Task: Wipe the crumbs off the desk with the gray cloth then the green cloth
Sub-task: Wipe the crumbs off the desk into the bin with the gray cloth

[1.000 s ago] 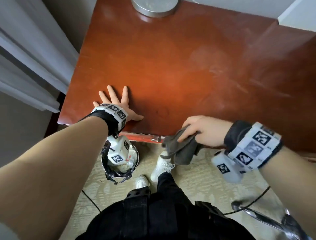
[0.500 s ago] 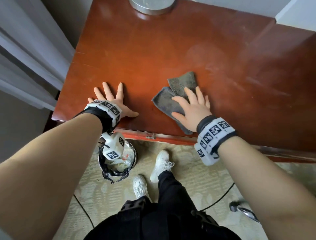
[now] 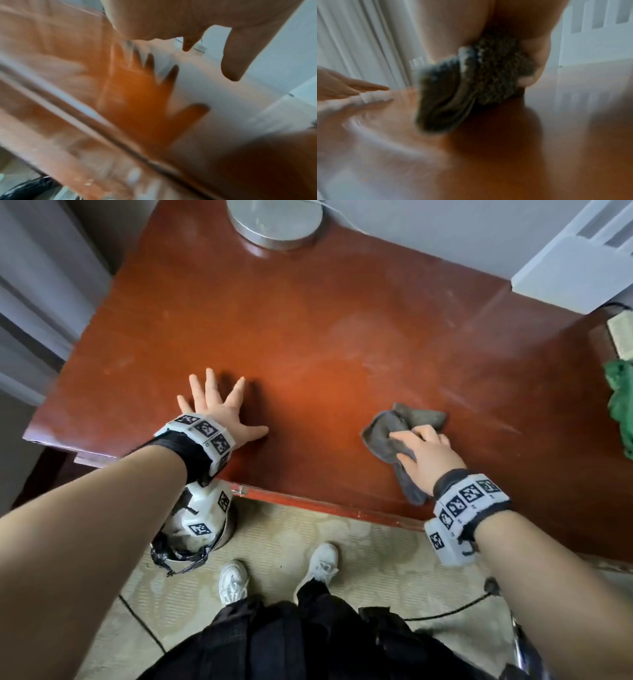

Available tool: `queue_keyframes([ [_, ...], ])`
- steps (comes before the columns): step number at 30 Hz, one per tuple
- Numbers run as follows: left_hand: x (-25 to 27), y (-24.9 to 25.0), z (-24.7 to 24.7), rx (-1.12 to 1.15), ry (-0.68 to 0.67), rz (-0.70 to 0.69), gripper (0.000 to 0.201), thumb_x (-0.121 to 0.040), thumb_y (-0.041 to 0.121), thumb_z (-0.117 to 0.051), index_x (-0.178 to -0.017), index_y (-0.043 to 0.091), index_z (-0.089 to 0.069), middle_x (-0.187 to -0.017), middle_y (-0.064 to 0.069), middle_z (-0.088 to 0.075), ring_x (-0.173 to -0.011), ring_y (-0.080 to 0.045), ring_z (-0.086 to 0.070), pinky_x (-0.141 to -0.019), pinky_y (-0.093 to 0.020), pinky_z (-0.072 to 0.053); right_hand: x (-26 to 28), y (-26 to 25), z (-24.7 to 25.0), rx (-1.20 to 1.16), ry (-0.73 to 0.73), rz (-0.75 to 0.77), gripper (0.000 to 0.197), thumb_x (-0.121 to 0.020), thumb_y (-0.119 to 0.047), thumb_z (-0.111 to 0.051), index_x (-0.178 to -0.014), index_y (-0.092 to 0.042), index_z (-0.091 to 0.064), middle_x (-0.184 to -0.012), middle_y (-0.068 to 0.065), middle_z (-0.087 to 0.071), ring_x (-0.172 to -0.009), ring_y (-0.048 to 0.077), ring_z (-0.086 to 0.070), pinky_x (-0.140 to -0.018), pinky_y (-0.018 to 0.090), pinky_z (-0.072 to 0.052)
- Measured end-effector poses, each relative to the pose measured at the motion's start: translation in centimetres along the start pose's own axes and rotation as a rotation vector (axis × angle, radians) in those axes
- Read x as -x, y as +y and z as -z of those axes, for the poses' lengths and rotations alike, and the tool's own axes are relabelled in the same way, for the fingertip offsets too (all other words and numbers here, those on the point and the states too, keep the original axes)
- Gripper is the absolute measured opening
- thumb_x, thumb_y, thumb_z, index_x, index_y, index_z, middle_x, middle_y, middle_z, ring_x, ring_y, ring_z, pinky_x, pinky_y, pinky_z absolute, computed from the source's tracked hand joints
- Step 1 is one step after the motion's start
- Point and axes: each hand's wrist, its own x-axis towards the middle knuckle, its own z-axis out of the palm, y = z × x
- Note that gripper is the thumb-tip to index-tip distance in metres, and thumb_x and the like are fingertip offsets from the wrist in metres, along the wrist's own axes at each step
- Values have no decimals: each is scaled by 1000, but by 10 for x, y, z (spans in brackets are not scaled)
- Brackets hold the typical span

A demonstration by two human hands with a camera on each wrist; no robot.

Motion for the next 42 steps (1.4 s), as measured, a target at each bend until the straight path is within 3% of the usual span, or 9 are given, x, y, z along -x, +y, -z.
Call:
queue_keyframes([
  [3,-4,45,-11,-33,-26,-49,93,-79,62,-57,-148,38,1,-154,-9,21,-140,-32,24,-113,-52,9,11,63,29,-110,100,-31,39,-96,-22,-45,-134,-29,-46,-137,8,-39,-122,35,-44,-100,39,-37],
  [6,-8,76,-16,-31,-62,-20,91,-81,62,-54,-148,36,2,-155,-8,20,-141,-32,22,-113,-52,9,-5,130,44,-287,360,-468,40,-96,-22,-44,-135,-27,-45,-139,13,-34,-122,40,-42,-103,44,-36],
  [9,-12,80,-20,-22,-64,27,87,-84,60,-51,-148,37,2,-156,-6,19,-142,-30,20,-114,-49,8,-32,149,30,-227,151,-711,45,-97,-31,-38,-142,-32,-33,-142,11,-26,-126,39,-32,-108,46,-29],
  [14,-11,72,-31,-75,-46,9,80,-89,58,-44,-147,39,8,-154,-2,24,-142,-26,22,-115,-45,10,-30,80,9,-31,208,-120,48,-94,-28,-45,-139,-36,-35,-143,5,-30,-123,35,-32,-101,42,-33],
  [19,-13,77,-31,-94,-71,37,80,-89,58,-43,-146,40,11,-154,-1,26,-141,-25,23,-115,-45,10,21,21,-7,-6,-216,641,46,-92,-14,-45,-132,-37,-49,-138,-1,-39,-120,24,-35,-96,32,-35],
  [22,-12,77,-31,-105,-70,34,80,-89,58,-42,-146,39,12,-153,-2,26,-141,-26,23,-115,-45,10,10,39,11,-178,-80,536,45,-89,-11,-49,-128,-31,-55,-130,3,-46,-119,24,-42,-95,29,-36],
  [28,-11,75,-31,-120,-62,5,80,-89,59,-40,-146,38,11,-154,-3,26,-142,-28,22,-115,-48,10,-34,56,16,-207,144,-280,43,-96,-30,-43,-139,-33,-37,-141,4,-30,-123,33,-31,-99,41,-36],
  [35,-10,74,-30,-155,-60,-19,79,-90,59,-38,-147,35,11,-154,-6,25,-142,-31,20,-114,-50,7,42,-43,-40,-36,56,441,45,-95,-25,-44,-137,-39,-41,-142,0,-34,-119,29,-34,-95,39,-37],
  [42,-4,75,-30,-186,-53,-48,77,-90,61,-34,-148,33,9,-155,-7,22,-142,-33,18,-114,-50,6,47,-18,-46,-152,144,125,41,-96,-27,-41,-135,-38,-40,-141,0,-32,-119,29,-34,-93,39,-42],
])
